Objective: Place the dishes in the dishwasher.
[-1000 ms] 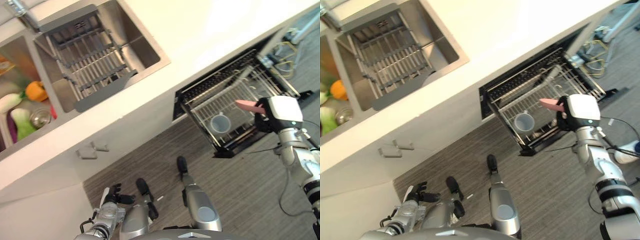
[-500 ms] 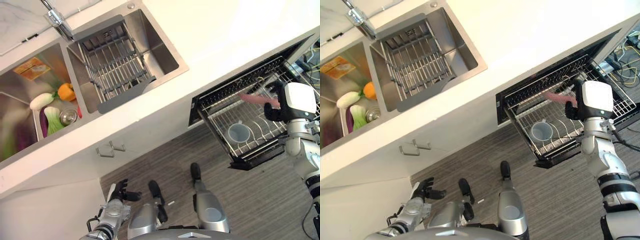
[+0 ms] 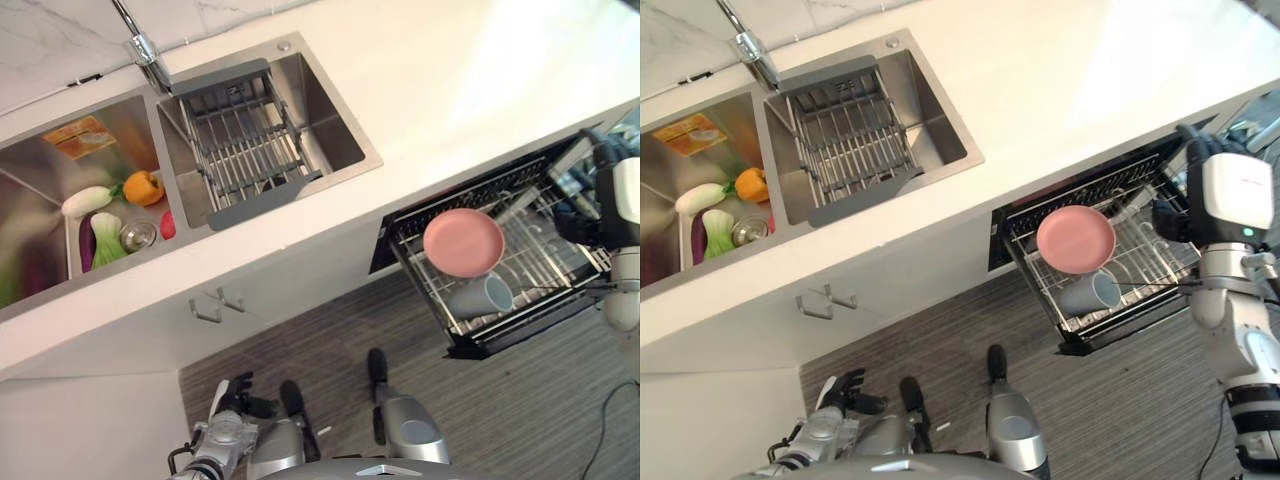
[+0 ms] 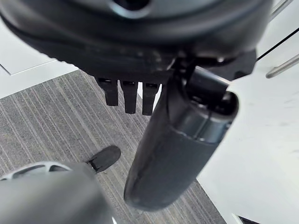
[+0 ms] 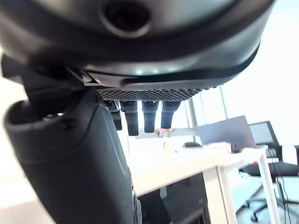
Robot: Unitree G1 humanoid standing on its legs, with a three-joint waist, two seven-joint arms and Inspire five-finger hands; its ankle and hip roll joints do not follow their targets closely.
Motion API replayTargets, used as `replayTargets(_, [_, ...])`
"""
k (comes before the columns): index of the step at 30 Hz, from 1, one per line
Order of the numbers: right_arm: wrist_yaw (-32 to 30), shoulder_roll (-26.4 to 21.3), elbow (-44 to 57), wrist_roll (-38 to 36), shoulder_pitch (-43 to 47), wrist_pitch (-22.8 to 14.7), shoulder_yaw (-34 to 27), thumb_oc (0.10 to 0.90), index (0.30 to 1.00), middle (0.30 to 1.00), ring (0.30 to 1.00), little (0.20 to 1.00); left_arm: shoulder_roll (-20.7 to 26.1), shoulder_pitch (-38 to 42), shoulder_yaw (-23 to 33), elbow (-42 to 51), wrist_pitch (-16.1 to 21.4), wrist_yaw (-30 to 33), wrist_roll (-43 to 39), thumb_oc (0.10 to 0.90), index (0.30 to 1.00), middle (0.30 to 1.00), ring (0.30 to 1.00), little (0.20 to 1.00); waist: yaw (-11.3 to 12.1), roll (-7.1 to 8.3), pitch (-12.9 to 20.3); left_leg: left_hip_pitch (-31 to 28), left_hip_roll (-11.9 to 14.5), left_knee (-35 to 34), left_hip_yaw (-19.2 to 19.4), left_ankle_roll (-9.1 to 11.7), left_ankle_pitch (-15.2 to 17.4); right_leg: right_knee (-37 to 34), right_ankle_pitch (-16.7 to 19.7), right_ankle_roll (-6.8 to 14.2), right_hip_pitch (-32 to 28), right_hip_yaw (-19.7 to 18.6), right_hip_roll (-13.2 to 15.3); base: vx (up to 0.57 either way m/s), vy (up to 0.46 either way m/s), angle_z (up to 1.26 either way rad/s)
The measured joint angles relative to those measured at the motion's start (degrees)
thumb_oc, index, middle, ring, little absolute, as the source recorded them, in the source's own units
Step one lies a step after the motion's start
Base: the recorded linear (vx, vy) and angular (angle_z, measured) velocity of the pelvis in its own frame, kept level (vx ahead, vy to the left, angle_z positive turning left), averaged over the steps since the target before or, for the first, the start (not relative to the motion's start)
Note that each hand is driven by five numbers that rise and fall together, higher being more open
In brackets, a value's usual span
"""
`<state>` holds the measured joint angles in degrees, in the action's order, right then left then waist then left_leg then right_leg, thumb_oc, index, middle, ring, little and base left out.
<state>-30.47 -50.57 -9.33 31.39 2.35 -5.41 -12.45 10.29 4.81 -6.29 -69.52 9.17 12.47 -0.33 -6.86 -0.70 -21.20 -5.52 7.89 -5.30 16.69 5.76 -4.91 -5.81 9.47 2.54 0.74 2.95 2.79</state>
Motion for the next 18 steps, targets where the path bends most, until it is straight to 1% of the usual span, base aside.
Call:
replayTargets(1, [-1.11, 2.11, 2.46, -0.03, -1.49, -0.20, -4.09, 0.800, 0.900, 0.900, 0.900, 0.900, -0.01, -0.19, 1.17, -0.34, -0.17, 0.09, 0.03, 0.800, 0.900, 0.900, 0.900, 0.900, -0.09, 0.55, 0.55, -0.02, 0.01, 0.01, 0.00, 0.01, 0.00, 0.00, 0.00, -0.01, 0.00, 0.00, -0.03, 0.00, 0.000, 0.00])
replayTargets(2, [-3.00, 5.61, 4.64, -0.25, -2.66, -0.46, -8.06, 0.800, 0.900, 0.900, 0.900, 0.900, 0.03, -0.39, 1.91, -0.60, -0.62, 0.27, 0.08, 0.800, 0.900, 0.900, 0.900, 0.900, -0.14, 1.00, 1.23, 0.01, 0.07, 0.00, -0.02, 0.05, 0.03, 0.00, -0.04, -0.04, -0.01, 0.05, -0.07, 0.02, -0.018, 0.06])
replayTargets(3, [-8.51, 14.75, 5.87, -4.90, -4.26, -2.42, -14.57, 0.800, 0.900, 0.900, 0.900, 0.900, 0.07, -1.08, 2.90, -1.25, -0.81, 1.13, 0.08, 0.800, 0.900, 0.900, 0.900, 0.900, -0.33, 2.07, 3.39, 0.28, 0.15, -0.28, -0.37, 0.17, 0.13, -0.03, -0.27, -0.10, 0.06, 0.38, -0.12, 0.05, -0.008, 0.09])
replayTargets(4, [-10.29, 17.59, 6.00, -7.03, -5.13, -2.38, -16.29, 0.800, 0.900, 0.900, 0.900, 0.900, 0.06, -1.22, 2.99, -1.64, -0.95, 1.28, 0.08, 0.800, 0.900, 0.900, 0.900, 0.900, -0.31, 2.43, 4.34, 0.45, 0.15, -0.29, -0.54, 0.39, 0.29, -0.19, -0.37, -0.09, 0.04, 0.58, -0.09, 0.05, -0.006, 0.13])
replayTargets(6, [-11.86, 19.11, 4.66, -9.63, -8.09, -1.64, -17.16, 0.800, 0.900, 0.900, 0.900, 0.900, 0.04, -1.62, 2.75, -1.76, -1.03, 1.34, 0.14, 0.800, 0.900, 0.900, 0.900, 0.900, -0.78, 2.61, 5.46, 0.60, -0.03, -0.29, -0.86, 0.49, 0.51, -0.04, -0.49, -0.07, 0.10, 0.88, 0.14, 0.02, 0.001, 0.13])
replayTargets(7, [-12.65, 19.78, 2.82, -10.29, -9.62, -2.15, -18.67, 0.800, 0.900, 0.900, 0.900, 0.900, 0.04, -1.85, 2.79, -2.02, -1.05, 1.68, 0.43, 0.800, 0.900, 0.900, 0.900, 0.900, -1.11, 2.58, 6.17, 0.88, -0.14, -0.31, -1.53, 0.45, 0.58, -0.18, -0.61, 0.01, -0.05, 1.48, 0.32, 0.02, 0.005, 0.18])
replayTargets(8, [-13.61, 20.46, 0.48, -11.96, -10.84, -2.10, -17.98, 0.800, 0.900, 0.900, 0.900, 0.900, 0.08, -2.29, 2.37, -2.29, -1.10, 2.28, 0.80, 0.800, 0.900, 0.900, 0.900, 0.900, -1.64, 2.40, 6.98, 1.47, -0.23, -0.31, -1.73, 0.25, 0.70, -0.16, -0.69, 0.10, 0.19, 1.63, 0.45, 0.02, 0.007, 0.17])
replayTargets(9, [-14.53, 22.74, -1.53, -14.42, -10.84, -2.50, -18.17, 0.800, 0.900, 0.900, 0.900, 0.900, 0.10, -2.53, 2.06, -2.66, -1.20, 2.49, 1.00, 0.800, 0.900, 0.900, 0.900, 0.900, -2.56, 2.23, 7.36, 1.60, -0.23, -0.32, -1.85, 0.22, 0.72, -0.17, -0.69, 0.11, 0.20, 1.71, 0.47, 0.03, 0.008, 0.08])
replayTargets(10, [-16.08, 26.68, -3.31, -18.44, -11.07, -2.92, -18.32, 0.800, 0.900, 0.900, 0.900, 0.900, -0.14, -2.99, 1.92, -2.82, -1.63, 2.52, 1.07, 0.800, 0.900, 0.900, 0.900, 0.900, -3.08, 1.80, 7.86, 1.65, -0.18, -0.32, -1.93, 0.23, 0.72, -0.20, -0.72, 0.08, 0.22, 1.80, 0.42, 0.03, 0.009, 0.03])
replayTargets(11, [-16.98, 29.75, -5.30, -22.92, -12.06, -3.61, -18.31, 0.800, 0.900, 0.900, 0.900, 0.900, -0.72, -3.14, 1.33, -2.82, -1.92, 2.60, 1.11, 0.800, 0.900, 0.900, 0.900, 0.900, -3.35, 0.90, 8.39, 1.72, -0.17, -0.33, -1.93, 0.24, 0.71, -0.20, -0.81, -0.05, 0.30, 1.79, 0.41, 0.00, 0.000, 0.00])
replayTargets(12, [-17.30, 31.05, -6.62, -25.16, -12.49, -3.92, -18.30, 0.800, 0.900, 0.900, 0.900, 0.900, -0.98, -3.28, 0.73, -2.76, -1.95, 2.62, 1.16, 0.800, 0.900, 0.900, 0.900, 0.900, -3.43, 0.28, 8.72, 1.75, -0.17, -0.33, -1.93, 0.24, 0.72, -0.20, -0.86, -0.11, 0.34, 1.80, 0.40, 0.00, 0.000, 0.00])
replayTargets(14, [-18.35, 34.49, -9.95, -34.42, -12.75, -5.18, -17.67, 0.800, 0.900, 0.900, 0.900, 0.900, -2.07, -3.78, -0.22, -2.59, -2.25, 2.73, 1.73, 0.800, 0.900, 0.900, 0.900, 0.900, -4.08, -1.30, 9.46, 1.82, -0.18, -0.33, -1.90, 0.25, 0.72, -0.23, -0.90, -0.07, 0.42, 1.80, 0.41, 0.00, 0.000, 0.00])
replayTargets(15, [-18.95, 35.84, -10.62, -38.64, -12.76, -5.66, -17.09, 0.800, 0.900, 0.900, 0.900, 0.900, -2.61, -3.89, -0.22, -2.59, -2.27, 2.75, 2.15, 0.800, 0.900, 0.900, 0.900, 0.900, -4.43, -2.36, 9.72, 1.81, -0.18, -0.33, -1.87, 0.26, 0.71, -0.23, -0.91, -0.08, 0.43, 1.79, 0.41, -0.02, 0.033, -0.04])
replayTargets(16, [-18.97, 36.81, -10.61, -42.80, -12.82, -6.85, -16.31, 0.800, 0.900, 0.900, 0.900, 0.900, -3.03, -3.86, -0.16, -2.60, -2.32, 2.86, 2.13, 0.800, 0.900, 0.900, 0.900, 0.900, -4.72, -3.10, 9.74, 1.80, -0.19, -0.33, -1.70, 0.30, 0.69, -0.23, -0.90, -0.07, 0.52, 1.68, 0.40, -0.03, 0.040, -0.05])
replayTargets(17, [-18.75, 37.25, -10.68, -45.26, -12.99, -7.42, -15.29, 0.800, 0.900, 0.900, 0.900, 0.900, -3.26, -3.80, -0.20, -2.54, -2.35, 2.89, 2.11, 0.800, 0.900, 0.900, 0.900, 0.900, -4.76, -3.65, 9.66, 1.81, -0.21, -0.31, -1.65, 0.32, 0.67, -0.22, -0.90, -0.07, 0.63, 1.63, 0.42, -0.05, 0.059, -0.06])
replayTargets(18, [-18.35, 37.92, -10.65, -48.26, -13.00, -9.75, -14.71, 0.800, 0.900, 0.900, 0.900, 0.900, -3.37, -3.80, -0.23, -2.33, -2.46, 3.40, 2.09, 0.800, 0.900, 0.900, 0.900, 0.900, -4.75, -3.77, 9.61, 1.90, -0.21, -0.31, -1.62, 0.33, 0.67, -0.22, -0.91, -0.08, 0.85, 1.62, 0.42, -0.07, 0.049, -0.19])
